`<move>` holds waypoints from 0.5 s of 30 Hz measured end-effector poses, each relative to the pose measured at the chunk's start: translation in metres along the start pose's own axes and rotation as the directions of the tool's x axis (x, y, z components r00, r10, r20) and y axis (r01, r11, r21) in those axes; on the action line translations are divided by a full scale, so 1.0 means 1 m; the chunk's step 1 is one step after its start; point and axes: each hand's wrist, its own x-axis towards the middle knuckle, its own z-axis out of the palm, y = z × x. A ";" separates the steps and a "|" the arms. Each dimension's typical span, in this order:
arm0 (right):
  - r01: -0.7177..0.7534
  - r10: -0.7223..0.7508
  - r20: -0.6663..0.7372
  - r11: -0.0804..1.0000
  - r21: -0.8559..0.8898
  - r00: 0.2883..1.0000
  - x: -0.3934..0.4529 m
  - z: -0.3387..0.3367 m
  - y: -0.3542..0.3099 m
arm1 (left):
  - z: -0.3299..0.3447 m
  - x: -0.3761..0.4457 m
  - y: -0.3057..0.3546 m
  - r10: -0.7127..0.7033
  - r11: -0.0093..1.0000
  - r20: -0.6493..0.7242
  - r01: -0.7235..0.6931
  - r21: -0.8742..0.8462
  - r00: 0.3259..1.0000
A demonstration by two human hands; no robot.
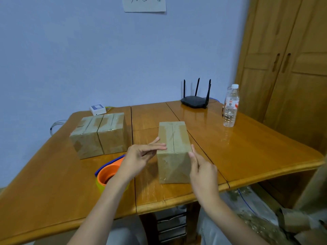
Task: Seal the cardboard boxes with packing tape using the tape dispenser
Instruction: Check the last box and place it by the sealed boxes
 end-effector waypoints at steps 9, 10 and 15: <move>-0.191 0.135 0.160 0.889 0.417 0.978 0.021 -0.027 0.009 | 0.004 0.002 0.029 0.033 0.985 -0.056 -0.023 0.173 0.998; -0.233 0.162 0.187 0.855 0.463 0.969 0.025 -0.028 0.011 | 0.006 0.003 0.033 0.047 0.972 -0.051 -0.034 0.232 0.998; -0.515 0.306 0.449 0.712 0.478 0.839 0.031 -0.021 0.006 | 0.020 0.004 0.025 -0.153 0.928 0.068 0.120 0.353 0.986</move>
